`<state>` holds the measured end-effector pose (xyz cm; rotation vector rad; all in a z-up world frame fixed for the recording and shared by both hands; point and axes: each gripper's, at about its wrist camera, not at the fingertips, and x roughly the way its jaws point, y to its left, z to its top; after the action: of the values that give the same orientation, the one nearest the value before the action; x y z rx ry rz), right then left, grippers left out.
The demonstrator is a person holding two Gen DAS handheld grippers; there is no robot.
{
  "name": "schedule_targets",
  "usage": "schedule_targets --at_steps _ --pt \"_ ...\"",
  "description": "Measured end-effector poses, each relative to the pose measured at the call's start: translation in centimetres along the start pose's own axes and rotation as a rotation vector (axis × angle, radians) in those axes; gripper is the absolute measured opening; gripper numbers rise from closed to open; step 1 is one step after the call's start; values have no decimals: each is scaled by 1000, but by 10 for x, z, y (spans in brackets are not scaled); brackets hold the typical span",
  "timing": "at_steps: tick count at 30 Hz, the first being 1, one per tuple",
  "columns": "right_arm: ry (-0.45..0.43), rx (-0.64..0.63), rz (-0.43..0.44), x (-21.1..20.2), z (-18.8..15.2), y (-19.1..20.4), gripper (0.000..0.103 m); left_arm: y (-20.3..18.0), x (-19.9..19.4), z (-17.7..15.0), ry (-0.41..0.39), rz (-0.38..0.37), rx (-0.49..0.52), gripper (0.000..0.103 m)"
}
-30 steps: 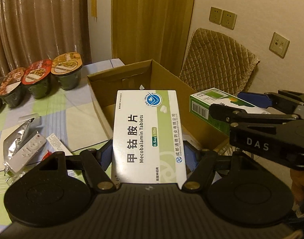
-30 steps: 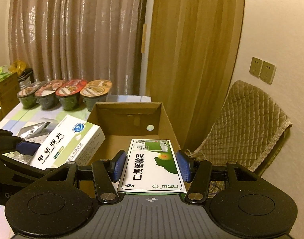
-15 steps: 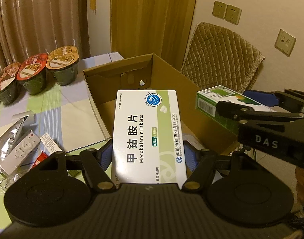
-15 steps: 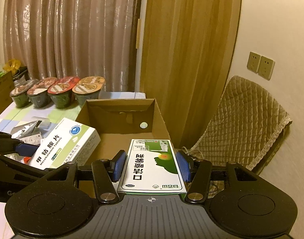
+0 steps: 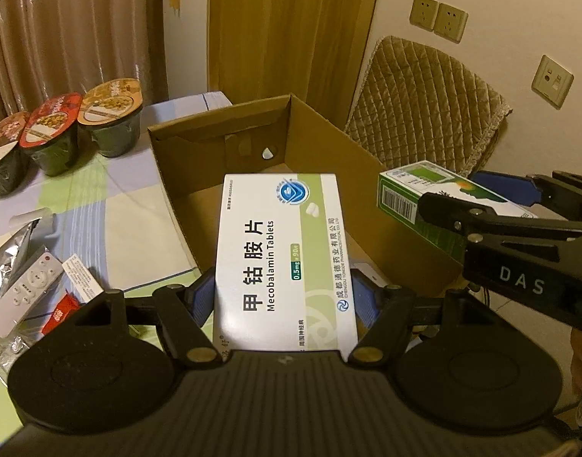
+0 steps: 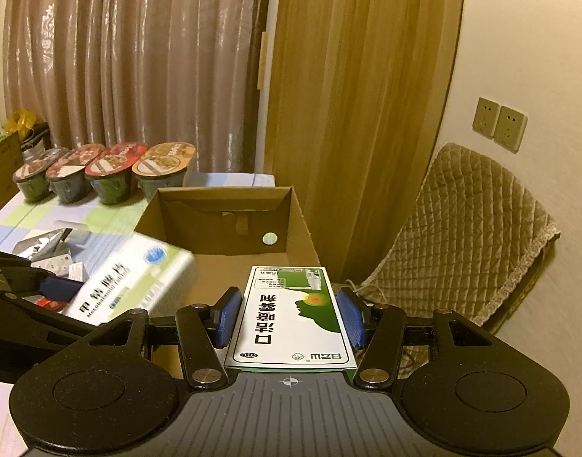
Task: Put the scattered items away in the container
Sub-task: 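Carry both held boxes over the cardboard box, then lower the white tablet box into the cardboard box and open the left gripper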
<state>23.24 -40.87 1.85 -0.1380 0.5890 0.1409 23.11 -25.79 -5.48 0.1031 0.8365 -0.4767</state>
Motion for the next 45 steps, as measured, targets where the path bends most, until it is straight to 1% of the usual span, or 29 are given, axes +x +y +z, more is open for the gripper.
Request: schedule_targets --at_steps 4,13,18,29,34,36,38,45 --pt "1 0 0 0 -1 0 58 6 -1 -2 1 13 -9 68" --pt "13 2 15 2 -5 3 58 29 -17 -17 1 35 -77 68" --pt "19 1 28 4 -6 11 58 35 -24 -26 1 36 -95 70" --pt "23 -20 44 12 -2 24 58 42 -30 -31 -4 38 -118 70" --pt "-3 -43 83 20 0 30 59 47 -31 -34 -1 45 -128 70" --pt "-16 -34 78 20 0 30 93 49 -31 -35 1 48 -135 70" --pt "-32 -22 73 16 -3 29 93 52 -32 -38 2 52 -140 70" --pt "4 1 65 1 -23 22 93 60 -37 -49 12 60 -162 70"
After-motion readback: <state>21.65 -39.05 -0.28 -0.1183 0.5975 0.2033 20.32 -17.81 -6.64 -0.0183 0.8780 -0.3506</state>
